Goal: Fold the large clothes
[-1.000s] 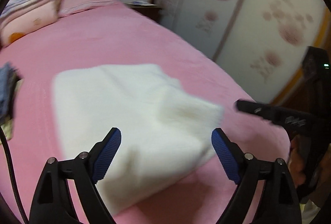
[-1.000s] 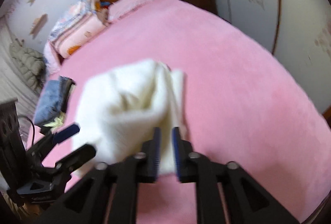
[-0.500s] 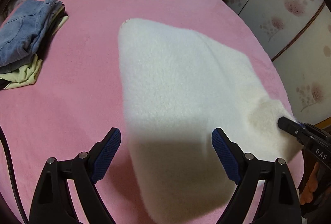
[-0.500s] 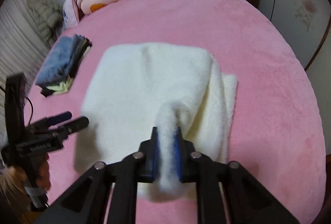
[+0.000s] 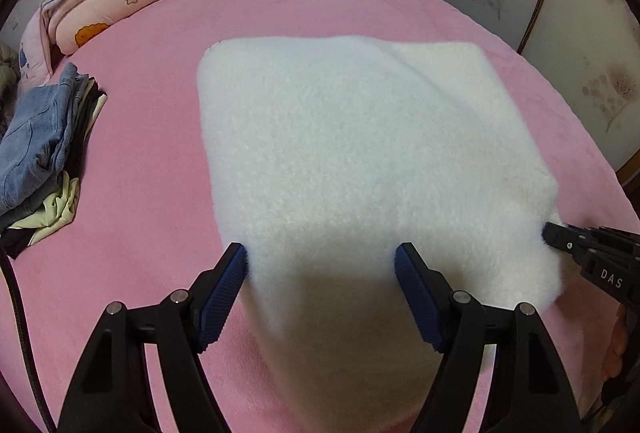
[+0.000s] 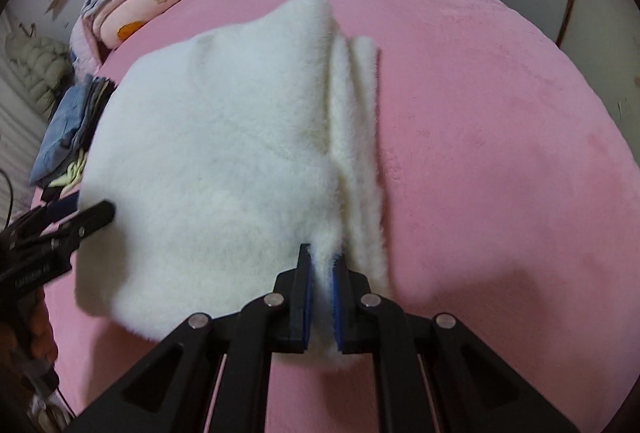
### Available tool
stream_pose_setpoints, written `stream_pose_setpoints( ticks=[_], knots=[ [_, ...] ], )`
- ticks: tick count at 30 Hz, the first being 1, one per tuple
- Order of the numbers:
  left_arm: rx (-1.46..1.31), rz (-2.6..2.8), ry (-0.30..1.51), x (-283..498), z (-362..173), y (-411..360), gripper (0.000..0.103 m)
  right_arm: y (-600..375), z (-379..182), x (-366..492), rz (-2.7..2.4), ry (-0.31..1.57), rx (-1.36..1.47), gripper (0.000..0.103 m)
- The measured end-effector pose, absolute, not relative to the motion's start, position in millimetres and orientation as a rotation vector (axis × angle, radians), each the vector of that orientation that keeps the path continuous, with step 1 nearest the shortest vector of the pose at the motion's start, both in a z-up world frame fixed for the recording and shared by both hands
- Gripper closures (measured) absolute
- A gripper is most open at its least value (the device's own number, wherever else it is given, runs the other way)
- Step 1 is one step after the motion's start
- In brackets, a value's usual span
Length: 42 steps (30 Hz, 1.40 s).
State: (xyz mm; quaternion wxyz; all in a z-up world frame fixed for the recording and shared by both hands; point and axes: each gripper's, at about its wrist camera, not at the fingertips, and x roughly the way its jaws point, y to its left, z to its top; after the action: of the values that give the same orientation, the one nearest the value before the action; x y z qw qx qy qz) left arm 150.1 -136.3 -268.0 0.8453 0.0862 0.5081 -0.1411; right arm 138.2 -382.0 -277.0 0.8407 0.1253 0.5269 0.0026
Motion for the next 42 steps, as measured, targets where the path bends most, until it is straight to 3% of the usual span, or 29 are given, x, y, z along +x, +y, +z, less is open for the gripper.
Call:
stream_pose_setpoints(
  ticks=[5,10,12,14,20,32,34,36,42],
  knots=[
    [0.134,-0.286,1.139,156.8,-259.0,-133.1,0.024,-374.4,-261.5,137.6,-0.004,1.106,0.225,0.093],
    [0.098,-0.270,1.194,165.4,-242.1,-127.4,0.021,-374.8,-232.9,139.9,-0.023,1.123,0.230,0.078],
    [0.091,-0.263,1.191,164.3,-229.6,-126.7,0.018,-374.1,-215.5,141.1,-0.032,1.095,0.234,0.067],
    [0.097,-0.249,1.184,164.8,-217.5,-126.9,0.016,-372.0,-202.8,143.5,-0.029,1.064,0.237,0.063],
    [0.069,-0.226,1.130,186.7,-197.3,-122.8,0.016,-362.2,-178.5,174.2,0.009,0.999,0.154,0.063],
    [-0.062,-0.267,1.046,274.8,-218.8,-135.4,0.016,-352.9,-217.3,301.7,0.114,1.016,0.138,0.064],
    [-0.070,-0.259,1.083,281.8,-231.9,-137.1,0.016,-353.3,-232.1,311.1,0.102,1.059,0.127,0.068],
    [-0.056,-0.234,1.114,285.3,-246.8,-136.5,0.016,-358.5,-247.4,315.2,0.044,1.098,0.072,0.098],
    [0.041,-0.208,1.092,277.9,-263.4,-134.7,0.014,-374.9,-258.5,309.3,0.041,1.102,0.072,0.102]
  ],
)
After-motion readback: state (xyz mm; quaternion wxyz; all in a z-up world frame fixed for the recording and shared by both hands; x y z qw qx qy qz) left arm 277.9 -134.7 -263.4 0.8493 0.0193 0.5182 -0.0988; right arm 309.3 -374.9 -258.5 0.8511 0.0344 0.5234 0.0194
